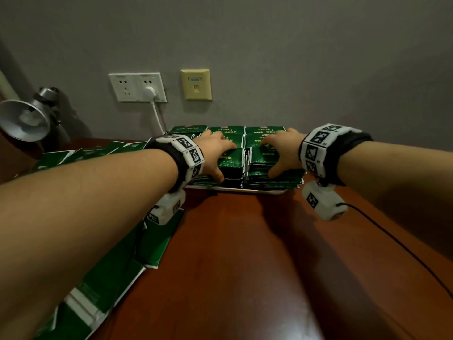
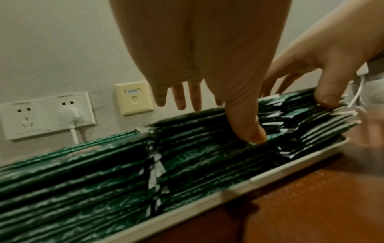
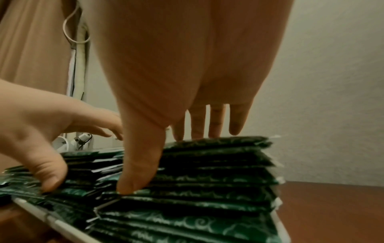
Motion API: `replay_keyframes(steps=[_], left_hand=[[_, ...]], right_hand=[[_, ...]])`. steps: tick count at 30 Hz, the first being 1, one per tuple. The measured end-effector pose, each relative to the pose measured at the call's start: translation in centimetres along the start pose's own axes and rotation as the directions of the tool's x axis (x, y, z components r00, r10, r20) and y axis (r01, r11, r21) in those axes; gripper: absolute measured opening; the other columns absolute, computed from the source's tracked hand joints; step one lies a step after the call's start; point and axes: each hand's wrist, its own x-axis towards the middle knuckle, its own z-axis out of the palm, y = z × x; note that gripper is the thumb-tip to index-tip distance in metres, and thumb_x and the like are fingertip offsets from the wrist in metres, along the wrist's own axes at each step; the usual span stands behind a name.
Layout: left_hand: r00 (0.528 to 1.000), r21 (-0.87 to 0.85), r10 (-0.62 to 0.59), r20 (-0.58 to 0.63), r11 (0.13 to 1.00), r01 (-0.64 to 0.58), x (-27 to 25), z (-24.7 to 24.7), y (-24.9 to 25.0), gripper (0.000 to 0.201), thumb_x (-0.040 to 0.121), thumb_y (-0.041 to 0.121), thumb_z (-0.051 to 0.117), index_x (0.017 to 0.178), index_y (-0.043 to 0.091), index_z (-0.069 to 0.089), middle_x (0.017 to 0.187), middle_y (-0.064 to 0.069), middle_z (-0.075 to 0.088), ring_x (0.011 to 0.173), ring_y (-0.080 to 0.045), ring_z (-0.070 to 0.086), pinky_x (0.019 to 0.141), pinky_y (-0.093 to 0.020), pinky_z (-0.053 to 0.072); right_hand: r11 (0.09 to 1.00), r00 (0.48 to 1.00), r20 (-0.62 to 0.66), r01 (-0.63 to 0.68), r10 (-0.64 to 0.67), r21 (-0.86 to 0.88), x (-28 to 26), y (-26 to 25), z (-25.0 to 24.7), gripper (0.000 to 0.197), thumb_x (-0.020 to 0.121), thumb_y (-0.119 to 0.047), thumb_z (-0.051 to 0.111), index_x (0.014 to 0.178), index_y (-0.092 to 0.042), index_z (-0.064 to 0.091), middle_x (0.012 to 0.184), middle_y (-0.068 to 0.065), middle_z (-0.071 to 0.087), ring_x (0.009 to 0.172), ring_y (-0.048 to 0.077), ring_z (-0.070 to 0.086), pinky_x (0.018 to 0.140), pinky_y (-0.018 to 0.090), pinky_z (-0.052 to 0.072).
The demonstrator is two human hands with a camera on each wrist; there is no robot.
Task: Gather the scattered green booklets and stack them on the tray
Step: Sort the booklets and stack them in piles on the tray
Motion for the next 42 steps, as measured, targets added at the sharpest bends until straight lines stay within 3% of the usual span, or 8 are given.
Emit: replay_keyframes(steps=[9, 16, 19, 22, 24, 30, 37, 42], left_hand=[[0.994, 0.067, -0.062, -0.095, 0.995, 0.069, -3.7, -0.3, 1.2, 0.115, 0.062, 0.054, 0.084, 0.152, 0.028, 0.019, 0.141, -0.012, 0.033, 0.13, -0.032, 0.031, 0.107, -0.045, 0.036], [0.968, 0.08, -0.25, 0.017, 0.965, 0.248, -15.1, 1.4, 0.9, 0.073, 0.078, 0.048, 0.073, 0.138, 0.022, 0.041, 0.136, -0.013, 0.035, 0.127, -0.034, 0.033, 0.099, -0.047, 0.043], [0.912, 0.064, -0.396, 0.105, 0.918, 0.391, -20.7, 3.2, 0.7, 0.065, 0.082, 0.05, 0.067, 0.133, 0.017, 0.043, 0.134, -0.014, 0.036, 0.127, -0.036, 0.034, 0.098, -0.048, 0.041], [0.799, 0.073, -0.558, 0.226, 0.827, 0.557, -25.3, 5.2, 0.8, 0.082, 0.08, 0.066, 0.061, 0.14, 0.015, 0.036, 0.142, -0.016, 0.032, 0.13, -0.04, 0.034, 0.103, -0.05, 0.038], [0.763, 0.081, -0.58, 0.287, 0.808, 0.584, -27.3, 6.8, 0.6, 0.092, 0.08, 0.073, 0.054, 0.146, 0.014, 0.03, 0.148, -0.017, 0.028, 0.132, -0.042, 0.035, 0.105, -0.051, 0.037], [0.804, -0.054, -0.525, 0.28, 0.827, 0.559, -28.8, 9.3, 0.4, 0.089, 0.08, 0.068, 0.057, 0.146, 0.016, 0.027, 0.149, -0.015, 0.027, 0.134, -0.044, 0.03, 0.106, -0.056, 0.036], [0.804, -0.156, -0.55, 0.226, 0.794, 0.587, -27.4, 9.7, 0.0, 0.089, 0.074, 0.072, 0.06, 0.139, 0.018, 0.031, 0.14, -0.012, 0.035, 0.13, -0.044, 0.032, 0.102, -0.057, 0.039], [0.787, -0.154, -0.573, 0.227, 0.777, 0.61, -26.4, 9.4, -0.1, 0.072, 0.085, 0.059, 0.057, 0.137, 0.016, 0.032, 0.136, -0.012, 0.039, 0.128, -0.045, 0.036, 0.102, -0.056, 0.039]], right_hand=[[0.999, 0.997, -0.062, 0.04, -0.042, -0.024, -2.8, -2.4, -0.5, 0.096, 0.072, -0.055, 0.076, 0.149, -0.026, 0.027, 0.142, 0.006, 0.041, 0.13, 0.031, 0.034, 0.104, 0.045, 0.038], [0.951, 0.952, -0.055, 0.295, -0.301, -0.096, -8.5, -10.8, 0.1, 0.081, 0.083, -0.045, 0.068, 0.149, -0.022, 0.028, 0.143, 0.005, 0.043, 0.128, 0.03, 0.038, 0.1, 0.04, 0.038], [0.933, 0.935, 0.04, 0.353, -0.351, -0.062, -10.1, -15.7, 1.9, 0.068, 0.085, -0.035, 0.067, 0.144, -0.019, 0.036, 0.137, 0.007, 0.049, 0.124, 0.031, 0.046, 0.098, 0.04, 0.043], [0.919, 0.916, 0.076, 0.395, -0.393, -0.004, -11.1, -19.9, 3.3, 0.046, 0.082, -0.037, 0.066, 0.122, -0.02, 0.051, 0.114, 0.006, 0.062, 0.104, 0.03, 0.061, 0.087, 0.041, 0.053], [0.912, 0.908, 0.084, 0.41, -0.41, 0.02, -11.5, -21.8, 3.6, 0.046, 0.084, -0.038, 0.065, 0.123, -0.019, 0.052, 0.113, 0.006, 0.063, 0.101, 0.029, 0.063, 0.086, 0.04, 0.053], [0.916, 0.911, 0.154, 0.396, -0.384, -0.06, -10.5, -24.4, 3.5, 0.038, 0.086, -0.022, 0.06, 0.124, -0.02, 0.053, 0.114, 0.003, 0.063, 0.098, 0.026, 0.063, 0.083, 0.037, 0.054], [0.917, 0.93, 0.095, 0.367, -0.356, -0.155, -9.4, -25.1, 2.8, 0.032, 0.085, -0.032, 0.063, 0.114, -0.021, 0.059, 0.099, 0.0, 0.064, 0.088, 0.024, 0.064, 0.075, 0.036, 0.056], [0.918, 0.927, 0.047, 0.375, -0.372, -0.131, -9.7, -25.0, 3.3, 0.029, 0.081, -0.038, 0.065, 0.103, -0.02, 0.06, 0.092, 0.0, 0.063, 0.082, 0.022, 0.063, 0.069, 0.033, 0.056]])
